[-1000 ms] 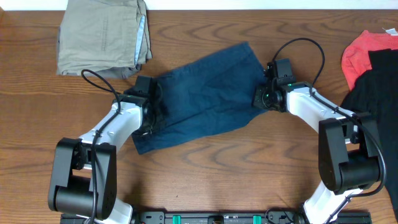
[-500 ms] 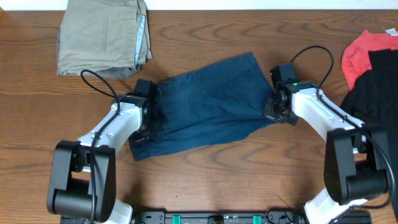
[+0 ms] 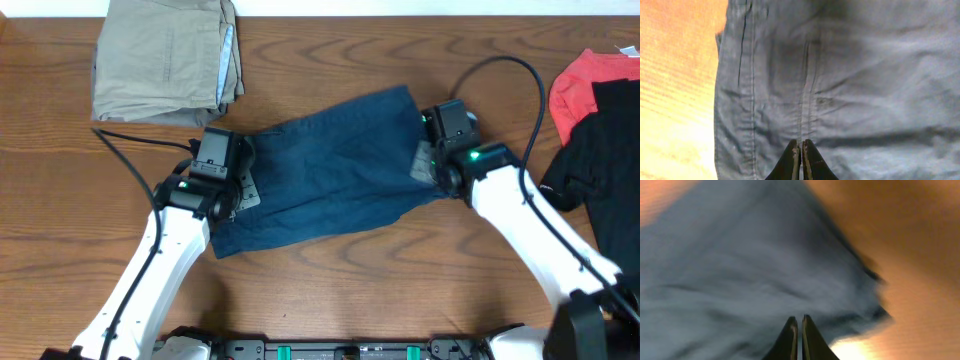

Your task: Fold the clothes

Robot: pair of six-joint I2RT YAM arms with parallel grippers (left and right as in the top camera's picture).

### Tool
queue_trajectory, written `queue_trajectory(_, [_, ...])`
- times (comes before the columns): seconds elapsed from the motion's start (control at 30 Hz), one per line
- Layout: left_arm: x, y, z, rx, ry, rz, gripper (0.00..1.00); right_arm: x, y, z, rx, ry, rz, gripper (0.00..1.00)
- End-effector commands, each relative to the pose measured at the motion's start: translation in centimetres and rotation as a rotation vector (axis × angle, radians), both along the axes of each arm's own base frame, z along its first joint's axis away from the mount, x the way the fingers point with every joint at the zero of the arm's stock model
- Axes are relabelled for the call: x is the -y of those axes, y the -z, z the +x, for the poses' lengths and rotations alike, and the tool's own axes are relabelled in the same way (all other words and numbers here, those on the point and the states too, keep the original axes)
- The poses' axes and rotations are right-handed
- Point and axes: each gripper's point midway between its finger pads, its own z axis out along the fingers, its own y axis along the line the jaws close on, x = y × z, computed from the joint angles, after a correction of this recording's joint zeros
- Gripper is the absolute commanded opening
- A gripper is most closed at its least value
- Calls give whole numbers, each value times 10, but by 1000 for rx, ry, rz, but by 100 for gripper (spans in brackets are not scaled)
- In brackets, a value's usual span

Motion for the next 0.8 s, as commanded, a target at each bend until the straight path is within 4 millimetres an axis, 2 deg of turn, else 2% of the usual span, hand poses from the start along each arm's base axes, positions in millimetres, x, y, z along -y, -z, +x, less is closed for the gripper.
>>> queue_trajectory(0.0, [-3,3,0,-1,8,21,6,-43,-44,19,152,-195,90,5])
queue_trajectory(0.13, [-2,9,1,-19,-11,17,6,-75,-79,48,296,-268,211,6])
queue_trajectory(0.27, [-2,19,2,-44,-12,23,6,-110,-86,64,368,-386,318,7])
queue_trajectory(0.33, [-2,26,3,-63,-28,21,6,-128,-77,66,355,-435,372,7])
queue_trajectory(0.43, [-2,37,4,-94,-66,14,6,-152,-48,62,277,-474,449,7])
queue_trajectory(0.5, [-1,45,3,-119,-78,13,6,-169,-28,57,216,-501,506,7])
queue_trajectory(0.6, [-1,55,3,-149,-81,21,6,-198,-12,45,162,-610,622,7])
queue_trajectory(0.67, [-1,62,4,-159,-81,23,6,-209,-4,41,138,-632,663,7])
queue_trajectory(0.77, [0,72,5,-183,-84,26,6,-214,15,40,90,-613,673,8])
